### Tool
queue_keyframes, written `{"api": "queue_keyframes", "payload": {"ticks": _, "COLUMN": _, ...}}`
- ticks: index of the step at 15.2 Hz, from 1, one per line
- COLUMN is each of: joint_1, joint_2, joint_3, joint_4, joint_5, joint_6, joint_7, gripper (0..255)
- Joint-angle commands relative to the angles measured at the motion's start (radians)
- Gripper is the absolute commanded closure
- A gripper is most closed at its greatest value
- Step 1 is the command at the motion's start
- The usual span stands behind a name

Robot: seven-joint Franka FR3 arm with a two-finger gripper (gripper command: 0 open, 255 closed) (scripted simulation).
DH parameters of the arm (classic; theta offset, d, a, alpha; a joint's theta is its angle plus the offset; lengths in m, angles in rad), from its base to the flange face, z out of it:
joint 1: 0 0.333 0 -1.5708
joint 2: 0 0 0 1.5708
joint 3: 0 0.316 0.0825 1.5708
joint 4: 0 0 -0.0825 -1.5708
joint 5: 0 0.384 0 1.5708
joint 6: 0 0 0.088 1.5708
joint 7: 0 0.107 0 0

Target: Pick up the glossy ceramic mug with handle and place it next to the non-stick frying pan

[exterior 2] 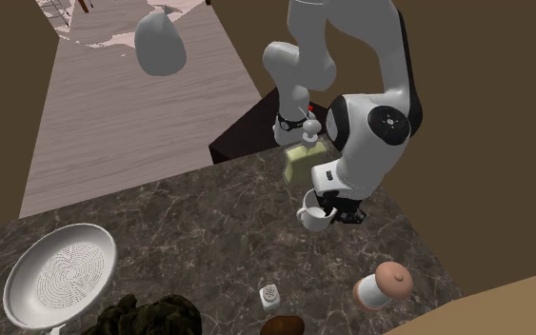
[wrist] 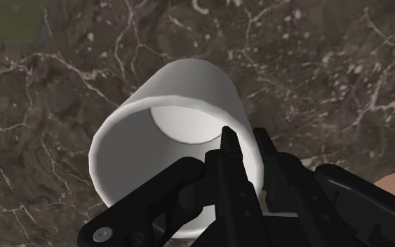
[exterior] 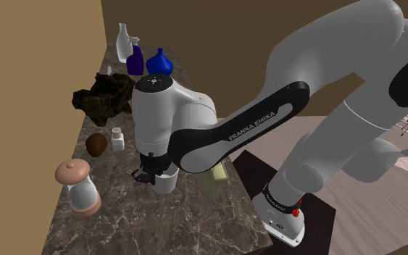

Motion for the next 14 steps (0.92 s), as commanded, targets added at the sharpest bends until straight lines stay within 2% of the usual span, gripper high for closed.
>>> {"api": "queue_keyframes", "payload": {"ticks": 1, "joint_1": 0.000, "joint_2": 0.000, "joint_3": 0.000, "joint_4": 0.000, "joint_5": 0.000, "joint_6": 0.000, "joint_7": 0.000, "gripper": 255}}
{"api": "queue_keyframes", "payload": {"ticks": 6, "joint_1": 0.000, "joint_2": 0.000, "joint_3": 0.000, "joint_4": 0.000, "joint_5": 0.000, "joint_6": 0.000, "joint_7": 0.000, "gripper": 255}}
{"api": "queue_keyframes", "payload": {"ticks": 14, "joint_1": 0.016, "joint_2": -0.082, "joint_3": -0.030, "joint_4": 0.052, "joint_5": 0.059, "joint_6": -0.116, "joint_7": -0.052, "gripper": 255}}
